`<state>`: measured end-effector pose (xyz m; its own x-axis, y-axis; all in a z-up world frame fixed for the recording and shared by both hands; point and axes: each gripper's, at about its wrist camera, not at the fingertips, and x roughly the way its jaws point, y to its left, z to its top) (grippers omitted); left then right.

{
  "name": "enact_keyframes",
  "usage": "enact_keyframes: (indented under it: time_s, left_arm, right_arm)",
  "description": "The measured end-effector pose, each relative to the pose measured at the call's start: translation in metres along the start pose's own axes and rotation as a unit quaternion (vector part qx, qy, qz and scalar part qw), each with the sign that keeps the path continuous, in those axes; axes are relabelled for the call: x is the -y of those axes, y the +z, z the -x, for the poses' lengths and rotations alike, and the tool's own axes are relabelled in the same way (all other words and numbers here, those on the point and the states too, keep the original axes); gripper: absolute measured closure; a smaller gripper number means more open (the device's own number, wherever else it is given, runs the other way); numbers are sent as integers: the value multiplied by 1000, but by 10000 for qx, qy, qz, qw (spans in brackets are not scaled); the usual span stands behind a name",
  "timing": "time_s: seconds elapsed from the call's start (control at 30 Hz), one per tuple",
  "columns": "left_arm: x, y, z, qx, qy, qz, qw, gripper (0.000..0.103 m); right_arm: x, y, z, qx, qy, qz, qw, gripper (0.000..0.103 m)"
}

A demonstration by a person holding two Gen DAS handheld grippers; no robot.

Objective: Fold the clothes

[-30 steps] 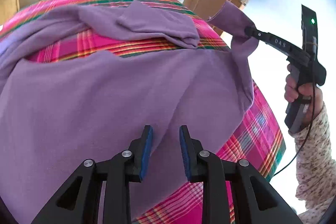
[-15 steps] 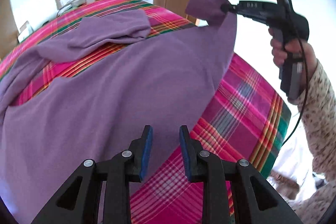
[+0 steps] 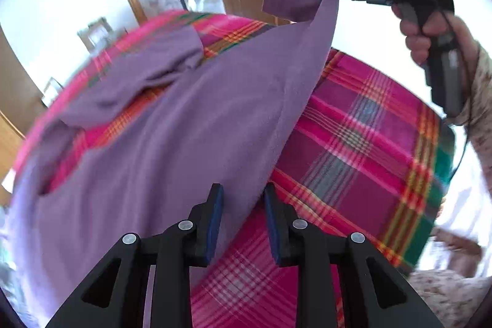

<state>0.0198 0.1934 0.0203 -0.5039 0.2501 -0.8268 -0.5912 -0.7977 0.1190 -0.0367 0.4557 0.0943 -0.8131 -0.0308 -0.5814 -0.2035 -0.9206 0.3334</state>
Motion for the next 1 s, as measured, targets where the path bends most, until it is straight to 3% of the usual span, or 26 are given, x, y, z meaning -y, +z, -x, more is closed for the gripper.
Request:
enact_keyframes:
  time_s: [0.13,0.17,0.2,0.3,0.67,1.0]
  left_arm:
    - [-3,2,0,58,69,98,9999,78]
    - [-5,2,1,89,46,139,9999,82]
    - [-5,2,2,133,26,156,9998,95]
    - [-5,3,4,271,-29,192,9994,99]
    - [8,-3,12,320,-190,161,9992,99]
    - [12,-4,9,251,-281,204,9991,99]
  right_arm:
    - [6,-2,5,36,47,-128,9999,97]
    - [7,-3,7,47,52,-156,9999,97]
    - [8,-4,8,57,65,-179,9998,97]
    - [10,-7,14,112,36,-209,9997,98]
    - [38,-26,31,193,-87,-580,9981,98]
    - [75,-50,26,-162,-63,-1143,9933,99]
